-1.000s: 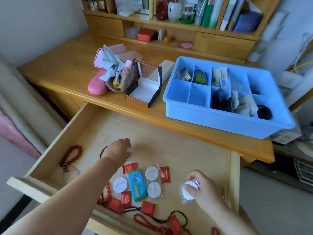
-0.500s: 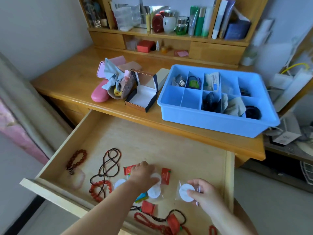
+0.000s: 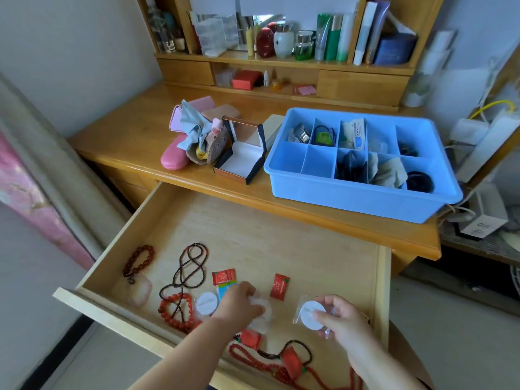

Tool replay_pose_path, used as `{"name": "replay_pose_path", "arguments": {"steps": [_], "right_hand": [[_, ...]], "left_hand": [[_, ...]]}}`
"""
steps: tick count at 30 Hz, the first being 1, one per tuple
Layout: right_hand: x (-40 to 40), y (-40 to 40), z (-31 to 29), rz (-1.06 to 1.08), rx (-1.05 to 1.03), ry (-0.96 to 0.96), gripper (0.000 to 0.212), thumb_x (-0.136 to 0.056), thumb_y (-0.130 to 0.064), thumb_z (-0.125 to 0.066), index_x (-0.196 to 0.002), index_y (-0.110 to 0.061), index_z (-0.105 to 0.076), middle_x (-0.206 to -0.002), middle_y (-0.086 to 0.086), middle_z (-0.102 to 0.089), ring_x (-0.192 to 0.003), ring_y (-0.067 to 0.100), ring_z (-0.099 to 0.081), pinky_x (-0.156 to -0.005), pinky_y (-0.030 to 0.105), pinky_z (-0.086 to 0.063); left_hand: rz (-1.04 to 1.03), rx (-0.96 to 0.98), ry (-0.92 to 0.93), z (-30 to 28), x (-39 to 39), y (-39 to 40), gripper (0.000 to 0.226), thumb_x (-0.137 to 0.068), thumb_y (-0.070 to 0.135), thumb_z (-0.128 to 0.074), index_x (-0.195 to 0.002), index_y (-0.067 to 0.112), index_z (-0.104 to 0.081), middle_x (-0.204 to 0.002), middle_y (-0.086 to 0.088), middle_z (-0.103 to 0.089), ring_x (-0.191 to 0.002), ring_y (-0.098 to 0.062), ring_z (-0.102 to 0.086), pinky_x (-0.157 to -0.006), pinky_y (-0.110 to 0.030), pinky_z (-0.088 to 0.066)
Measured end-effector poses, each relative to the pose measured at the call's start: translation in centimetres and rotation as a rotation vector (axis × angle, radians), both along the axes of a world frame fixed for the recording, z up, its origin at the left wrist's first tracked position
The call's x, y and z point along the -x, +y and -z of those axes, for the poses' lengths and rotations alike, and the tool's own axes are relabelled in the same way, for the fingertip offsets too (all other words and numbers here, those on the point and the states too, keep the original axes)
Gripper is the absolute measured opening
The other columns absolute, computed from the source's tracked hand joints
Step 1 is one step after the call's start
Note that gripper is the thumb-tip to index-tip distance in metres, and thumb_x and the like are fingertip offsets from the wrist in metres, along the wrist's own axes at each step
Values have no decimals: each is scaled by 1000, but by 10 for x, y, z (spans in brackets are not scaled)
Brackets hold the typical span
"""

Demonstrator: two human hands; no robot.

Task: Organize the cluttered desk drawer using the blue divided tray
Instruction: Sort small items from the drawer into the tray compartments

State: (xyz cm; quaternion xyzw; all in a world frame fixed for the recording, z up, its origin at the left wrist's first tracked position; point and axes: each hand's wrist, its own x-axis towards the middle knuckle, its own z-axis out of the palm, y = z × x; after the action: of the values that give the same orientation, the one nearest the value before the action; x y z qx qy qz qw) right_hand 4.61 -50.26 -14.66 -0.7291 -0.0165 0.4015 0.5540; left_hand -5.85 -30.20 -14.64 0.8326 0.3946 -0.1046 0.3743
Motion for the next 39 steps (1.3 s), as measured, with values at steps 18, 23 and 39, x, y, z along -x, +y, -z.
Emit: {"name": "replay_pose_path", "arguments": {"steps": [18, 23, 39], "right_hand": [[9, -2, -20, 182, -149, 373, 22, -89, 2, -56, -107, -7, -65, -100, 19, -68, -74, 26, -60, -65, 30, -47], [9, 1, -24, 230, -176, 453, 24, -90, -5, -58, -113, -5, -62, -98, 17, -69, -77, 27, -64, -77, 35, -45], [-41, 41, -135, 63, -374, 72, 14, -68, -20, -72, -81, -14, -72, -72, 5, -60, -51, 7, -39, -50, 19, -32]], "left_hand": [[134, -9, 145, -2, 9, -12, 21, -83, 28, -62, -90, 16, -48, -85, 0, -48, -82, -18, -49, -67, -23, -39], [-96, 273, -184, -24, 9, -5, 15, -90, 25, -61, -101, 17, -54, -87, -3, -59, -70, -13, -58, -57, -21, -49], [-513, 895, -790, -53, -27, -5, 21, -96, 17, -50, -114, 11, -59, -101, -17, -68, -70, -24, -66, -57, -30, -56]]}}
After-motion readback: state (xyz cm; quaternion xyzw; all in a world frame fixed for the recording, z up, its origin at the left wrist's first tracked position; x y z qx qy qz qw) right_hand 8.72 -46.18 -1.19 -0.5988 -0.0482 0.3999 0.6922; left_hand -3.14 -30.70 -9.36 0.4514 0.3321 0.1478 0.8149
